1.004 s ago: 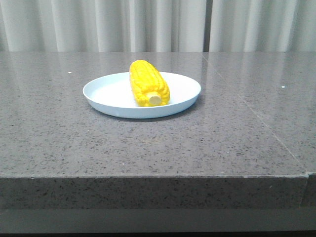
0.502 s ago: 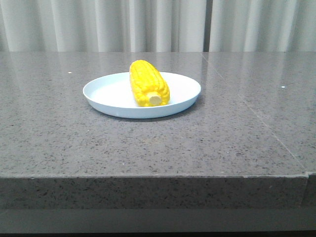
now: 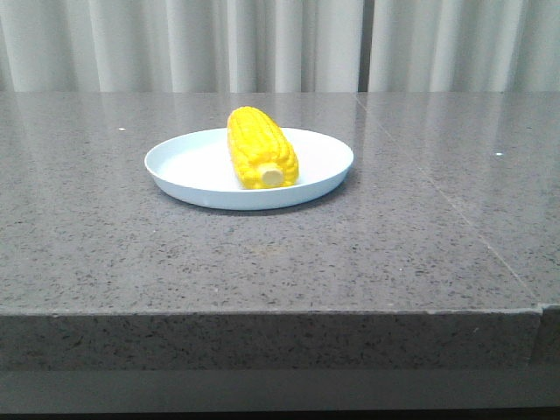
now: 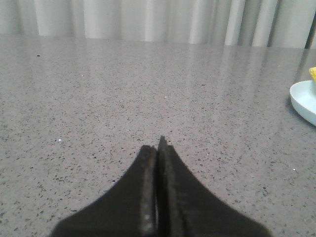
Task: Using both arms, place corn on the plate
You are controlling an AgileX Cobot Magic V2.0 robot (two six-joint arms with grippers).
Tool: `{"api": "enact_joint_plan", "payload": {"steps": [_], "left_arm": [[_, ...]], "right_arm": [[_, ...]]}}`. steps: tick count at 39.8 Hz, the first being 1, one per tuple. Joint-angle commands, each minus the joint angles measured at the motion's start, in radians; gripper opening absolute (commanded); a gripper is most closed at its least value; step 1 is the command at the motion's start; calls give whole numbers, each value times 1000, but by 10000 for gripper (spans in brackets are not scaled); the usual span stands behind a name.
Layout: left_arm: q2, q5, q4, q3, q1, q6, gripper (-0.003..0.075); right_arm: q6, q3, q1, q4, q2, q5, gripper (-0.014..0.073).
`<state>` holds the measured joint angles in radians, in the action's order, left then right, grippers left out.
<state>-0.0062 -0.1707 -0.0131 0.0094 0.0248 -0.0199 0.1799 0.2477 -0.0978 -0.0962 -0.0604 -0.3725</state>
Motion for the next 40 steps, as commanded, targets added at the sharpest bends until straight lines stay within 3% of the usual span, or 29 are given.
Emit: {"api": "enact_joint_plan", "payload": {"steps": [1,5,13,40], "left_arm": [[-17,85,-8,22,-3,0,-20],[-17,85,-8,22,-3,0,-20],[-17,85,-8,22,-3,0,-20],[-17,85,-8,22,-3,0,-20]], "right_arm": [[-171,-57,62,160,43,142,-71],[-231,-144,111,266,89,164,-71],[-229,-255,118,270,87,250,-71],[-226,-253,118,270,87,247,-71]]}}
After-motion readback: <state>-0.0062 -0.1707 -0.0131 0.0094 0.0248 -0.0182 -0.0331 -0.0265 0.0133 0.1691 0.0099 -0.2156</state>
